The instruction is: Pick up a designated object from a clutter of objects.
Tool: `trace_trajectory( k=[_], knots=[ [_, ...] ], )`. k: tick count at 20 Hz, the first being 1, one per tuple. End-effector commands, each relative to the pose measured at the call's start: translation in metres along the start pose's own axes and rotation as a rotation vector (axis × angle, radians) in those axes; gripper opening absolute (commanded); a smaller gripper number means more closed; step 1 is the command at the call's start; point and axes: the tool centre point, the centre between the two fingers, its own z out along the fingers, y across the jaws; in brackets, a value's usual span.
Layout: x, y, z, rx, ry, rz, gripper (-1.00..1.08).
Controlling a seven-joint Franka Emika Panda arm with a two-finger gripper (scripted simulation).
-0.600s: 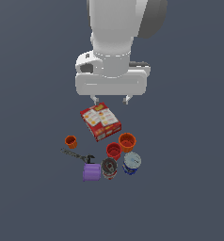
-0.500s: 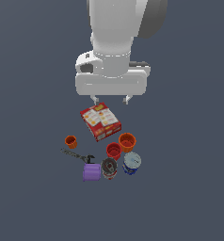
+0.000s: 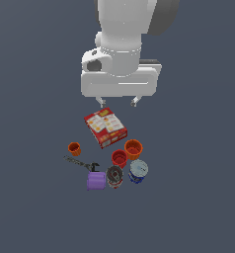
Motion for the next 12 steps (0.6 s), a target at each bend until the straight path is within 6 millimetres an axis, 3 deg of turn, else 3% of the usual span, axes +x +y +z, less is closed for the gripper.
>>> trace_trajectory(
  k=[1, 12],
  knots=[
    [0.000, 0.000, 0.000, -0.001, 0.000, -0.001, 1.00],
    [0.023, -0.010, 0.028, 0.001, -0.009, 0.007, 1.00]
  ],
)
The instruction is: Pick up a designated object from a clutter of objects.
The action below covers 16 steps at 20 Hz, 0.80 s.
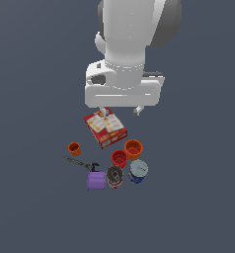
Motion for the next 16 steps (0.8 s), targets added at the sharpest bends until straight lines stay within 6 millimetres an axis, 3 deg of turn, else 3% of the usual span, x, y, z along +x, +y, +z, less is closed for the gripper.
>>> trace_trajectory(
  k=[1, 6, 16],
  knots=[
    [0.008, -0.004, 0.011, 0.001, -0.004, 0.003, 1.00],
    [0.030, -0.017, 0.043, 0.004, -0.013, 0.011, 1.00],
    [0.070, -0.050, 0.130, 0.018, -0.035, 0.034, 1.00]
  ],
)
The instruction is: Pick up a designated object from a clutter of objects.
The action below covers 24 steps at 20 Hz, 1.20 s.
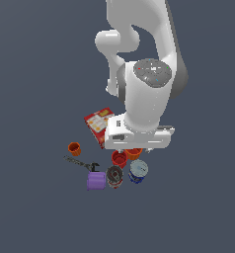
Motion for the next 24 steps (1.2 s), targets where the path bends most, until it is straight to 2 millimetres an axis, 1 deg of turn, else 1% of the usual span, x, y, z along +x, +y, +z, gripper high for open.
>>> trace_trajectory(
  k=[1, 6, 10, 14, 20, 24],
  knots=[
    [0.008, -0.008, 0.021, 0.004, -0.004, 0.006, 1.00],
    [0.017, -0.020, 0.053, 0.011, -0.012, 0.015, 1.00],
    [0.021, -0.026, 0.070, 0.014, -0.016, 0.020, 1.00],
    [0.023, -0.029, 0.078, 0.016, -0.018, 0.023, 1.00],
    [0.022, -0.029, 0.082, 0.016, -0.020, 0.022, 1.00],
    [0.022, -0.030, 0.098, 0.016, -0.020, 0.022, 1.00]
  ],
)
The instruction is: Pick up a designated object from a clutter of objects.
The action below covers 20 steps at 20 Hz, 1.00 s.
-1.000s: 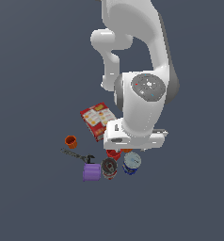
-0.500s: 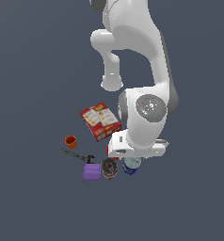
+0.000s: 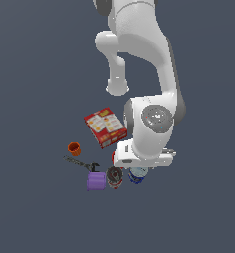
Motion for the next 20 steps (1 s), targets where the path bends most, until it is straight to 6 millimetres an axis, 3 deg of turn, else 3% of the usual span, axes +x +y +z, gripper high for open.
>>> trace_trajectory(
  k=[1, 6, 11, 12, 20],
  knots=[
    [-0.001, 0.000, 0.013, 0.000, -0.001, 0.000, 1.00],
    [-0.001, 0.000, 0.035, 0.000, -0.001, 0.000, 1.00],
    [0.000, 0.000, 0.039, 0.000, -0.001, 0.001, 1.00],
    [0.000, 0.000, 0.039, 0.000, -0.001, 0.001, -1.00],
    [0.000, 0.000, 0.039, 0.000, -0.001, 0.001, -1.00]
  ],
)
